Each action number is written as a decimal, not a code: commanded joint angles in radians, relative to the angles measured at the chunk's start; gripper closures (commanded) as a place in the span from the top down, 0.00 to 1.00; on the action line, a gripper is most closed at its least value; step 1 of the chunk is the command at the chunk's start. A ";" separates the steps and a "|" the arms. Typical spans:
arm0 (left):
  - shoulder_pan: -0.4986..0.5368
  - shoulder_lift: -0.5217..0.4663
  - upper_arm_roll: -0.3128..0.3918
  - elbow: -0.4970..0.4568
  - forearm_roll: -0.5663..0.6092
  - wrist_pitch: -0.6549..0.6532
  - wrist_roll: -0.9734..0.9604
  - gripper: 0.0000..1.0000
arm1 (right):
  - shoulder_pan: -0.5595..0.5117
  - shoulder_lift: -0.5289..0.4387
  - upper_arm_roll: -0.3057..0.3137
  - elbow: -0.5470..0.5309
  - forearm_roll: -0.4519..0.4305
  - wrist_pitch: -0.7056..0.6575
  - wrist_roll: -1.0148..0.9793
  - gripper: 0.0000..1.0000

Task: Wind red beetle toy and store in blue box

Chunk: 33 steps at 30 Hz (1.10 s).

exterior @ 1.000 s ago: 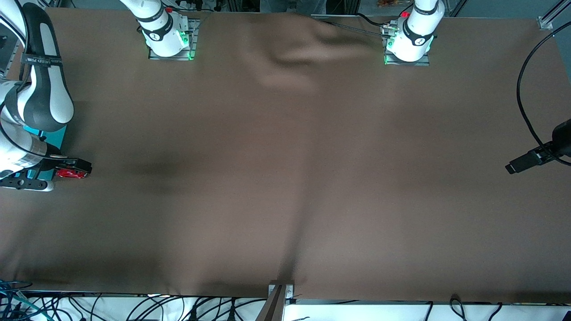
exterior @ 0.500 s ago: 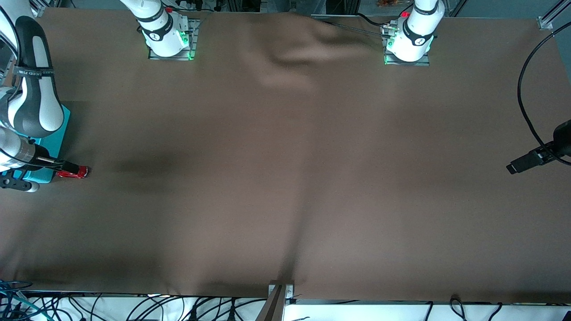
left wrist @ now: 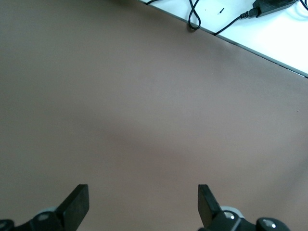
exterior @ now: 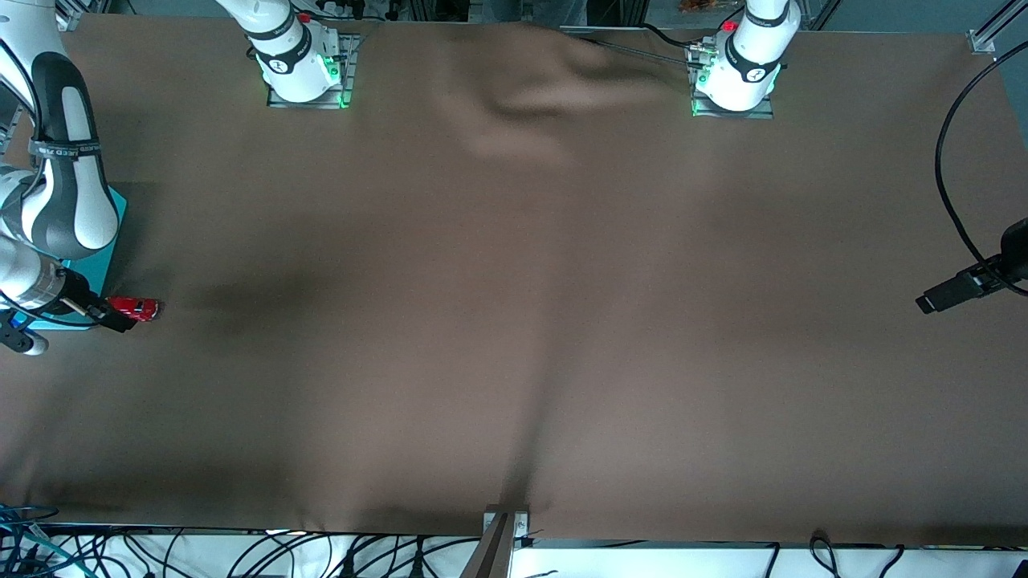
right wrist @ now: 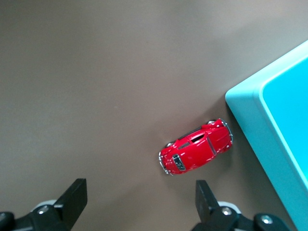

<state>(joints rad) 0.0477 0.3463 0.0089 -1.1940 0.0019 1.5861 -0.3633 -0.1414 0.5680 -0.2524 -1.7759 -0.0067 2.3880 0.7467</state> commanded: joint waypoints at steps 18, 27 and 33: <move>0.000 0.000 0.000 0.014 0.018 0.002 0.026 1.00 | -0.004 0.067 0.002 -0.020 0.010 0.089 0.177 1.00; 0.000 0.000 0.000 0.014 0.018 0.002 0.026 1.00 | -0.007 0.082 0.002 -0.027 0.010 0.105 0.186 1.00; 0.001 0.000 0.000 0.014 0.020 0.002 0.026 1.00 | -0.014 0.096 0.002 -0.030 0.010 0.112 0.186 1.00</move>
<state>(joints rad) 0.0481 0.3463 0.0093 -1.1939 0.0019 1.5880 -0.3624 -0.1447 0.6625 -0.2527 -1.7841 -0.0066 2.4703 0.9259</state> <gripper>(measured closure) 0.000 0.000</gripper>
